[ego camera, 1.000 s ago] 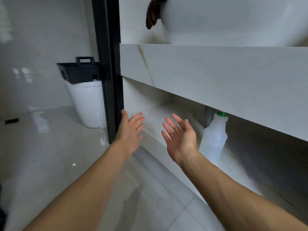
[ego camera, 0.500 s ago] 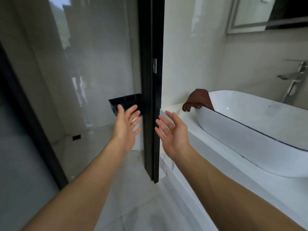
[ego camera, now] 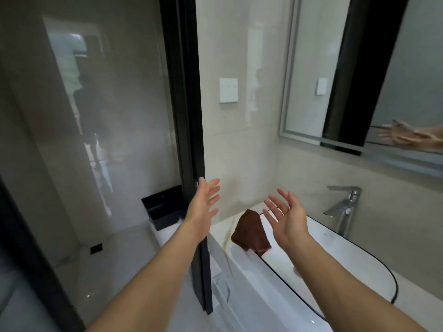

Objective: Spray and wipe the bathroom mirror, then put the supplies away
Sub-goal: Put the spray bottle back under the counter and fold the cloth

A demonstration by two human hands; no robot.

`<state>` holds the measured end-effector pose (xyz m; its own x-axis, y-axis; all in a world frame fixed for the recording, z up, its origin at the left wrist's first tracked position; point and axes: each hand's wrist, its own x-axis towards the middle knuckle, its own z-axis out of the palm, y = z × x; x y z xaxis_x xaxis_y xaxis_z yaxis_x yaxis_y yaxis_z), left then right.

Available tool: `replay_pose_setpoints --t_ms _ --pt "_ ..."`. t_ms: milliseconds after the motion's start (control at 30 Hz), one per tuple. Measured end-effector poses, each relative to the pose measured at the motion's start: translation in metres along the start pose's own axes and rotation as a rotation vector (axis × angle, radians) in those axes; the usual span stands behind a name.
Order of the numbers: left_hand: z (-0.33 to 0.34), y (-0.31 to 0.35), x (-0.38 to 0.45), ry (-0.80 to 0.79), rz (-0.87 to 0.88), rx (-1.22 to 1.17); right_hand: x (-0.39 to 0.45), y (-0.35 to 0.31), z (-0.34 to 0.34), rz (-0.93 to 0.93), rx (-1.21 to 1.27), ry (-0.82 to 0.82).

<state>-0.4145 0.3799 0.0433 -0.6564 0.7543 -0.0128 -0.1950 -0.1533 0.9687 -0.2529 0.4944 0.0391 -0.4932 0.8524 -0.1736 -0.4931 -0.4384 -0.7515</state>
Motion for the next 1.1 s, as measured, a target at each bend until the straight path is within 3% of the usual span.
replay_pose_setpoints --t_ms 267,733,900,1100 --pt "0.051 -0.003 0.038 -0.076 -0.094 0.072 0.03 -0.031 -0.05 0.088 -0.061 0.16" --pt "0.019 -0.071 0.201 -0.304 -0.268 0.355 0.142 0.053 -0.074 0.214 -0.083 0.486" --pt "0.01 -0.122 0.25 -0.429 -0.266 0.584 0.175 0.093 -0.086 0.295 -0.25 0.588" --pt "0.022 -0.166 0.298 -0.643 -0.202 0.899 0.22 0.115 -0.113 0.304 -0.381 0.583"
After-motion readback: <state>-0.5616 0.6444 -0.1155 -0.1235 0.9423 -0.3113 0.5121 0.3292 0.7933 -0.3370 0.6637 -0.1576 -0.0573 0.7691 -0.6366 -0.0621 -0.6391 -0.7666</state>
